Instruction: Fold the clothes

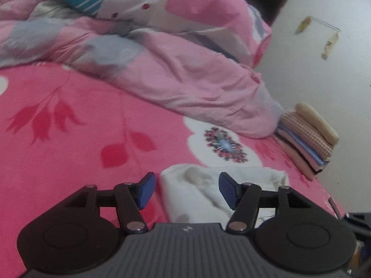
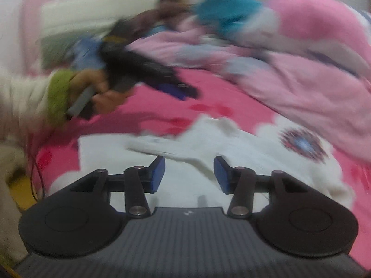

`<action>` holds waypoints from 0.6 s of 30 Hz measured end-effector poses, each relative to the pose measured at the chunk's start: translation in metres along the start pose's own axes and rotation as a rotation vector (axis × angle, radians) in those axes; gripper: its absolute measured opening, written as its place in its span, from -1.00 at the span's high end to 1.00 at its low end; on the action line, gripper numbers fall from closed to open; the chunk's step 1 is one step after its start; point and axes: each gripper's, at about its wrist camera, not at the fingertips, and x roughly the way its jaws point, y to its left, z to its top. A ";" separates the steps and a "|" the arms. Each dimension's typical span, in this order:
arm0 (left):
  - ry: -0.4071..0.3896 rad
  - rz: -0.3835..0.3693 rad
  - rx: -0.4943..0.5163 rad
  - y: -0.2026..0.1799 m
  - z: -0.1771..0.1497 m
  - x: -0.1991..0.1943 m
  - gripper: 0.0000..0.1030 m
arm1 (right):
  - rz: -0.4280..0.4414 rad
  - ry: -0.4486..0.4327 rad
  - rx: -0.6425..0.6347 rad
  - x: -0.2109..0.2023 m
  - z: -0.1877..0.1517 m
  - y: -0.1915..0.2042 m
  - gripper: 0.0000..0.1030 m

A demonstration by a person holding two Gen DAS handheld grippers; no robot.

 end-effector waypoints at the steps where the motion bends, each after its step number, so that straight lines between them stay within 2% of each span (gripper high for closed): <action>1: 0.002 0.006 -0.013 0.004 -0.002 0.002 -0.19 | 0.010 0.007 -0.058 0.010 0.004 0.011 0.02; 5: 0.011 0.012 -0.058 0.020 -0.012 0.006 -0.19 | 0.024 0.029 -0.255 0.043 0.015 0.043 0.00; 8: 0.012 0.009 -0.081 0.030 -0.020 0.007 -0.19 | 0.037 0.070 -0.359 0.061 0.017 0.048 0.06; 9: 0.011 0.004 -0.092 0.033 -0.021 0.007 -0.19 | 0.039 0.083 -0.378 0.066 0.017 0.048 0.10; 10: 0.007 -0.005 -0.106 0.036 -0.022 0.007 -0.19 | 0.035 0.093 -0.387 0.070 0.017 0.047 0.29; 11: 0.004 -0.014 -0.121 0.039 -0.022 0.007 -0.19 | 0.032 0.098 -0.380 0.072 0.018 0.045 0.63; 12: 0.000 -0.023 -0.135 0.042 -0.023 0.007 -0.19 | 0.030 0.099 -0.358 0.072 0.020 0.041 0.76; 15: -0.012 -0.050 -0.178 0.050 -0.025 0.007 -0.19 | 0.051 0.062 -0.213 0.067 0.026 0.023 0.84; 18: -0.023 -0.077 -0.221 0.059 -0.026 0.007 -0.19 | 0.104 0.023 0.017 0.061 0.030 -0.005 0.84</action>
